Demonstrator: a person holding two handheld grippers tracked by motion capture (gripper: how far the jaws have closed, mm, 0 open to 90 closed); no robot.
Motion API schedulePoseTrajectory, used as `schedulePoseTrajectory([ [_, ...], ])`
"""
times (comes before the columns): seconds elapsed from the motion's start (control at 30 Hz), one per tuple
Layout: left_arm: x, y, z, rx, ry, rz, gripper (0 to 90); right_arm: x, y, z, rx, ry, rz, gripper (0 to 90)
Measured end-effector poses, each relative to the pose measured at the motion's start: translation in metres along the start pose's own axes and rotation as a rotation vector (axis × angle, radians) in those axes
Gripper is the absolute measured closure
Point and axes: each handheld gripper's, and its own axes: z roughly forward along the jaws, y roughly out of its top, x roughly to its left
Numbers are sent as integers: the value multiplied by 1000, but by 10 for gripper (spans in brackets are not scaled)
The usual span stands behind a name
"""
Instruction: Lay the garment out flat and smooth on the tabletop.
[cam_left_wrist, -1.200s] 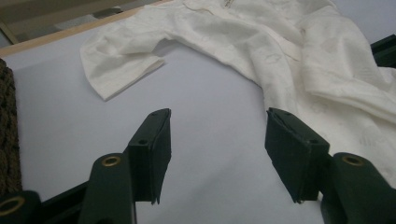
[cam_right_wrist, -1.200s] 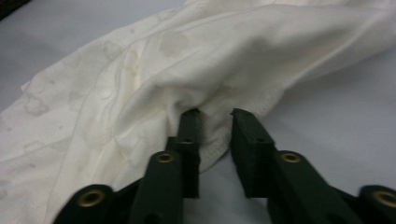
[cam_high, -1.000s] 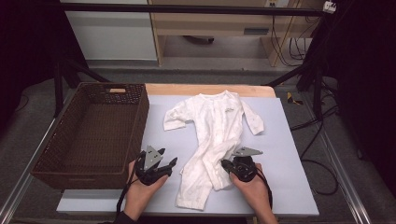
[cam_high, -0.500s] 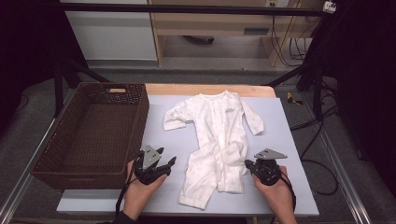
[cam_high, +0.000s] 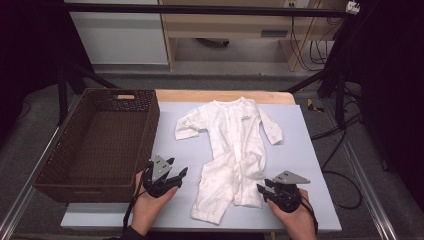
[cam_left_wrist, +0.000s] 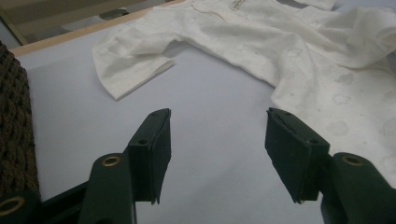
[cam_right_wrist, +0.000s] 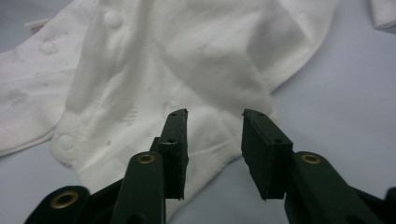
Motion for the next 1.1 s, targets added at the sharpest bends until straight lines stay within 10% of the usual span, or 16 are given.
schedulePoseTrajectory([
  [0.23,-1,0,0,0,-2,0,414,5,-3,8,53,-21,0,544],
  [0.53,-1,1,0,-3,-9,0,414,7,-6,7,56,-24,-44,852],
  [0.73,0,0,0,-2,-8,-1,413,3,-4,5,66,7,-38,891],
  [1.1,-3,4,-3,-11,-11,7,412,-36,-18,-47,147,-15,-103,888],
])
